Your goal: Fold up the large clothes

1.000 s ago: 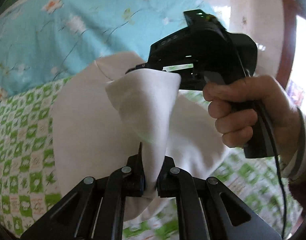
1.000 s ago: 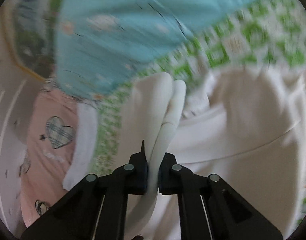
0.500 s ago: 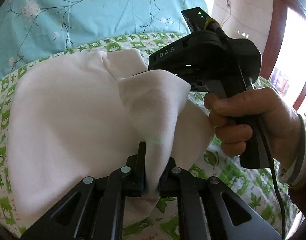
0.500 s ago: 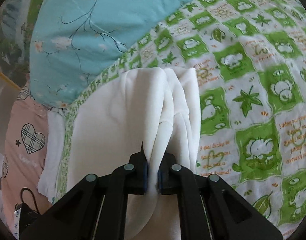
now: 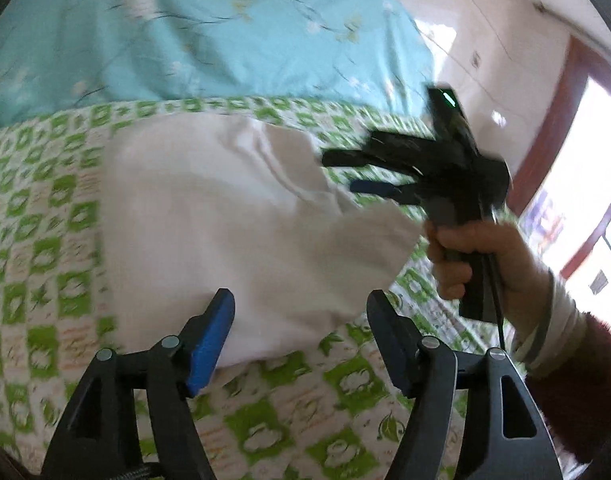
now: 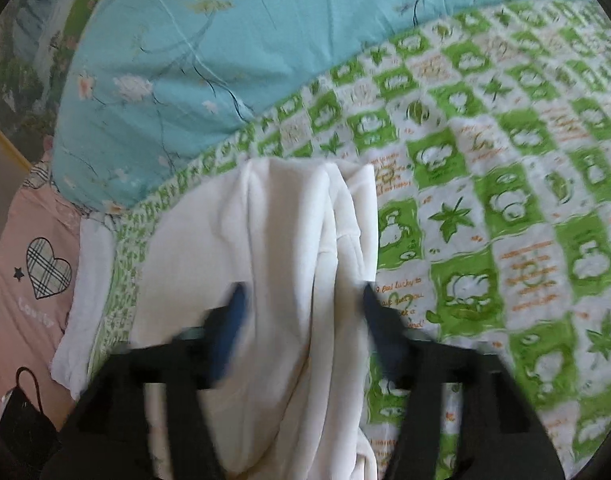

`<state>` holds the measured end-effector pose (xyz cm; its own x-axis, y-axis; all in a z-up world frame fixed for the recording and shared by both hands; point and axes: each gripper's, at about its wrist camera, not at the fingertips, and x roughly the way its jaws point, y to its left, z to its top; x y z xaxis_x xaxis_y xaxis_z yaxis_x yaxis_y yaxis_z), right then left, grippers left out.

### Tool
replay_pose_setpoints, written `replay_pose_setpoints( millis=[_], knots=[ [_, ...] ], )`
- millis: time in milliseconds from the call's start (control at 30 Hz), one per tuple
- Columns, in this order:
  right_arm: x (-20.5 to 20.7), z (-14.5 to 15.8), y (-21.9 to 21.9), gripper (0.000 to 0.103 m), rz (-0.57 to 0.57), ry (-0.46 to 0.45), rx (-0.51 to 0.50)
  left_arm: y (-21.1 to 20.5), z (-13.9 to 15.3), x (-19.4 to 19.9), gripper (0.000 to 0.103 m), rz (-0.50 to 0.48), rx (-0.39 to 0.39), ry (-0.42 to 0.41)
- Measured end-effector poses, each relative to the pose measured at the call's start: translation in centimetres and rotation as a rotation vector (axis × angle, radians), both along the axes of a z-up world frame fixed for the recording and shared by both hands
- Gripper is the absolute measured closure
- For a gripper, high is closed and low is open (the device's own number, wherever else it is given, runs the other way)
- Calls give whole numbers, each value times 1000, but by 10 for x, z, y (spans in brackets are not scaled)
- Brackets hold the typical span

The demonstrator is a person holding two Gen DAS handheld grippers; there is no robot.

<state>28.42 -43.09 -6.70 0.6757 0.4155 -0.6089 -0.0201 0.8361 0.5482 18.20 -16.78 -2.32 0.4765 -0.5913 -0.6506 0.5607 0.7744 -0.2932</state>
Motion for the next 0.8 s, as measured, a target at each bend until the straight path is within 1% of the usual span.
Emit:
replay_pose_setpoints(
  millis=[67, 100, 167, 200, 300, 333, 400, 533, 600, 667, 733, 800],
  knots=[
    [-5, 1, -1, 29, -7, -2, -19, 20, 4, 7, 23, 48, -46, 23],
    [-5, 0, -2, 29, -4, 12, -20, 34, 5, 14, 21, 92, -65, 27],
    [-4, -6, -2, 29, 1, 47, -7, 47, 4, 29, 20, 143, -77, 38],
    [-3, -9, -2, 29, 6, 56, -2, 55, 1, 36, 20, 164, -89, 62],
    [-2, -15, 3, 29, 28, 74, 1, 77, -16, 63, 20, 209, -158, 184],
    [0, -18, 4, 29, 33, 85, 6, 81, -21, 69, 20, 218, -173, 209],
    [1, -22, 5, 29, 36, 97, 11, 87, -32, 81, 20, 225, -208, 258],
    [4, -23, 5, 29, 44, 103, 15, 90, -52, 103, 20, 209, -264, 357],
    [6, -23, 5, 29, 50, 106, 16, 87, -61, 115, 17, 199, -288, 401],
    [11, -23, 7, 29, 65, 110, 12, 86, -67, 126, 13, 198, -311, 428],
    [16, -25, 10, 29, 89, 113, 18, 81, -71, 137, 12, 194, -328, 446],
    [20, -28, 14, 29, 109, 117, 24, 74, -72, 149, 12, 186, -323, 451]
  ],
)
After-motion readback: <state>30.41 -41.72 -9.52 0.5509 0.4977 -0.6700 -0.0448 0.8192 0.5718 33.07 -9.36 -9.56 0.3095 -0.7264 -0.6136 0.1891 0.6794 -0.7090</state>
